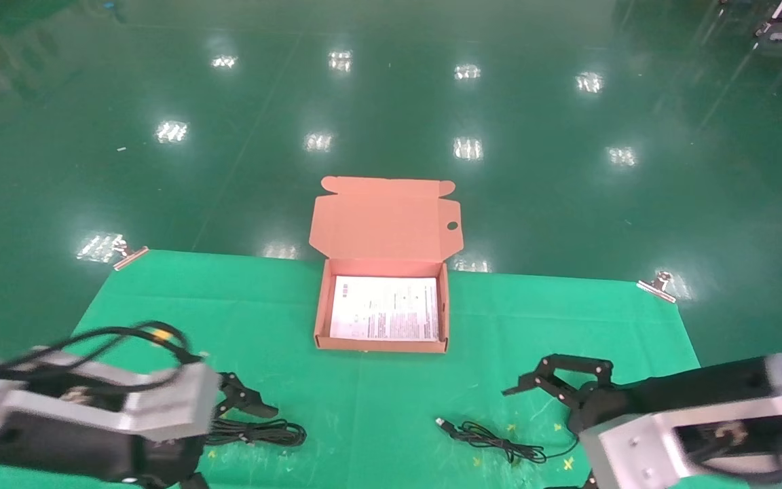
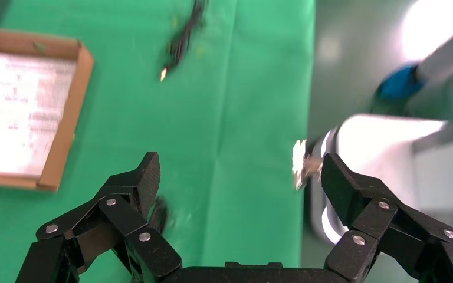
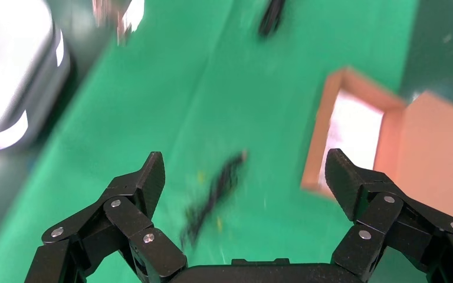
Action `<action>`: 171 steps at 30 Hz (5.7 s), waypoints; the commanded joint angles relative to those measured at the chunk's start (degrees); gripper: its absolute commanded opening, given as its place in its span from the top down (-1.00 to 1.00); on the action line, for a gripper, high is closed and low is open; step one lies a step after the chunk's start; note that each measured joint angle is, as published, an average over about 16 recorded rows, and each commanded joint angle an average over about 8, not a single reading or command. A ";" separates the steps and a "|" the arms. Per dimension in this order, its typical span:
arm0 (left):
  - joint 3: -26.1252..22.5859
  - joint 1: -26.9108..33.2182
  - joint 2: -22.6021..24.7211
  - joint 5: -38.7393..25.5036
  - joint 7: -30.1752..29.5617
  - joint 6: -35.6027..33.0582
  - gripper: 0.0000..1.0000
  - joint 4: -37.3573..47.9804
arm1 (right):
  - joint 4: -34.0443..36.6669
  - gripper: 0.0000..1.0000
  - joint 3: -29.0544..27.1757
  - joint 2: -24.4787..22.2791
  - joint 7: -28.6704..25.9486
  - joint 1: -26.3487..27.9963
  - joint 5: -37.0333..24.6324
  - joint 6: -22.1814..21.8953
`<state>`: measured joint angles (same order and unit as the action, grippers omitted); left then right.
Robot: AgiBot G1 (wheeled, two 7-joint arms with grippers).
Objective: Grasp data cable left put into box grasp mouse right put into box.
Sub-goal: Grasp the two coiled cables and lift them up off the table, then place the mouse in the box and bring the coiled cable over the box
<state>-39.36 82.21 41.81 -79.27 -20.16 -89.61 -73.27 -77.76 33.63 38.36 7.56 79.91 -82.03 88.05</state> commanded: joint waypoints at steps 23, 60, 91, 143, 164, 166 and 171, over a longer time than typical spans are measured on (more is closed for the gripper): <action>-13.69 0.01 14.08 -31.44 -3.09 14.00 -1.00 9.04 | 1.56 -1.00 12.36 10.61 -4.65 -4.69 -32.47 -15.48; -10.67 5.71 28.63 -26.07 15.31 23.59 0.80 56.00 | 36.36 0.89 13.57 27.74 -3.62 -1.49 -36.73 -26.25; -10.70 5.65 28.45 -26.09 15.14 23.41 1.00 55.44 | 35.93 1.00 13.53 27.56 -3.69 -1.51 -36.65 -26.12; -10.60 19.31 22.61 -41.97 -2.62 34.68 1.00 20.26 | 37.76 1.00 0.48 36.31 -2.91 23.28 -24.47 -39.42; -11.10 19.87 20.53 -45.75 -7.63 32.90 1.00 18.58 | 42.37 1.00 5.02 39.30 3.85 22.87 -21.63 -43.79; -11.35 19.71 20.09 -46.87 -8.85 32.36 1.00 18.04 | 42.36 1.00 6.41 39.40 3.59 22.13 -21.34 -44.00; -12.06 19.22 19.03 -50.17 -12.63 30.60 1.00 16.07 | 41.30 1.00 9.98 39.49 2.28 20.14 -19.94 -43.84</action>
<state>-51.32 101.59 60.87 -129.33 -32.84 -59.16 -57.06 -36.56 43.57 77.85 9.77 100.24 -101.87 44.08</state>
